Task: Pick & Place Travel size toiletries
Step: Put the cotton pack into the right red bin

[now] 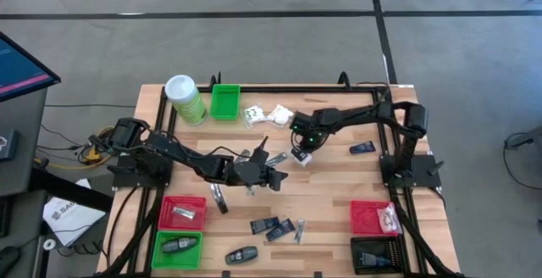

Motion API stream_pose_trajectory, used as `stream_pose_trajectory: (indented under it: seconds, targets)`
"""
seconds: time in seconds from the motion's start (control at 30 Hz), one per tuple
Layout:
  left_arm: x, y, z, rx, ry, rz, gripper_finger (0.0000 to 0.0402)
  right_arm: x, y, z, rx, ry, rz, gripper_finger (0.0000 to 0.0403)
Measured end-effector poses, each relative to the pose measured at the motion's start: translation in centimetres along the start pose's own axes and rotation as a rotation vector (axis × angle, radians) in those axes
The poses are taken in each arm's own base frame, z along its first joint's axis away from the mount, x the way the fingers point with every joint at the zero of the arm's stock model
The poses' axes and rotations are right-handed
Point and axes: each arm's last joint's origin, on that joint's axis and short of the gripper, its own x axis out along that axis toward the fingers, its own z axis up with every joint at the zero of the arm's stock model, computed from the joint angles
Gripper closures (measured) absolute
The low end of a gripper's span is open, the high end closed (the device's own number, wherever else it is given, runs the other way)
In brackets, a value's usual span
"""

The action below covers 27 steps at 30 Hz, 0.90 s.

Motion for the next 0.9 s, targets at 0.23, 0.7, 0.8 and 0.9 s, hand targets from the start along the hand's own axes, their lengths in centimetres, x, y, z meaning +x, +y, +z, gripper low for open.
stream_pose_trajectory:
  seconds: [0.23,0.7,0.8,0.9]
  targets:
    - [0.0,0.4,-0.2,-0.037,0.014,0.025,0.0401,-0.5,1.5,-1.4,-0.042,0.023,0.005,0.0403]
    - [0.0,2.3,-0.3,-0.341,0.003,0.091,0.0307,-0.3,3.3,-2.3,0.027,0.013,0.051,0.0403]
    - [0.1,2.4,-0.5,-0.381,0.002,0.095,0.0274,-0.3,3.5,-2.3,0.061,0.004,0.060,0.0403]
    - [0.6,3.0,-1.1,-0.425,0.020,0.117,0.0250,-0.3,3.7,-2.1,0.100,-0.012,0.083,0.0403]
